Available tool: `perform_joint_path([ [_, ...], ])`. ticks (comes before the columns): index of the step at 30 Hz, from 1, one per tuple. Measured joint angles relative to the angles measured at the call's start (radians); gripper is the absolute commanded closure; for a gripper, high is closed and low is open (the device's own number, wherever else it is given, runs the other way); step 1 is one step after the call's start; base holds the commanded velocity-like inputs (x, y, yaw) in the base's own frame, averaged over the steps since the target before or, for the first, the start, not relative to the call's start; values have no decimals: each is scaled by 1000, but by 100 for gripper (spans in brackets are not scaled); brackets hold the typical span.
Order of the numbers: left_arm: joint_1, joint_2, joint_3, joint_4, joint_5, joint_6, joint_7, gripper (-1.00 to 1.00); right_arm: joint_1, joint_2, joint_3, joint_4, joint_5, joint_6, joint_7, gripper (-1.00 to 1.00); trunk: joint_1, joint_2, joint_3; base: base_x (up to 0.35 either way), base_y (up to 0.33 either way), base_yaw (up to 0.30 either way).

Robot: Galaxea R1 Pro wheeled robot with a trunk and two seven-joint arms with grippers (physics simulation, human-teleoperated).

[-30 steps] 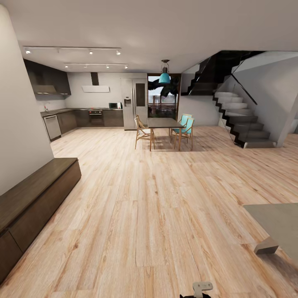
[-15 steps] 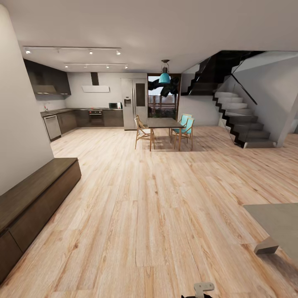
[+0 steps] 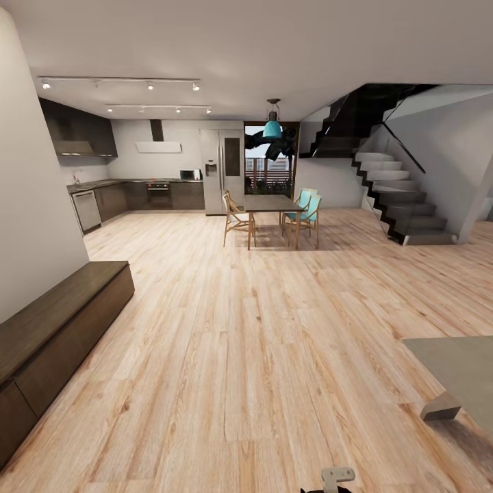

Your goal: Turn on the radio receiver that's on the table in the living room.

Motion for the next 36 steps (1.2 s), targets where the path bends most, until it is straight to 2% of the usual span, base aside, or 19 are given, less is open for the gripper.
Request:
perform_joint_path([
  [22, 0, 0, 0, 0, 0, 0, -1, -100, 0, 1, 0, -1, 0, -1, 0, -100, 0, 0, 0, 0, 0, 0],
  [36, 0, -42, 6, -24, 1, -1, -4, -100, 0, 6, 0, -2, -3, -3, 5, -100, 0, 0, 0, 0, 0, 0],
])
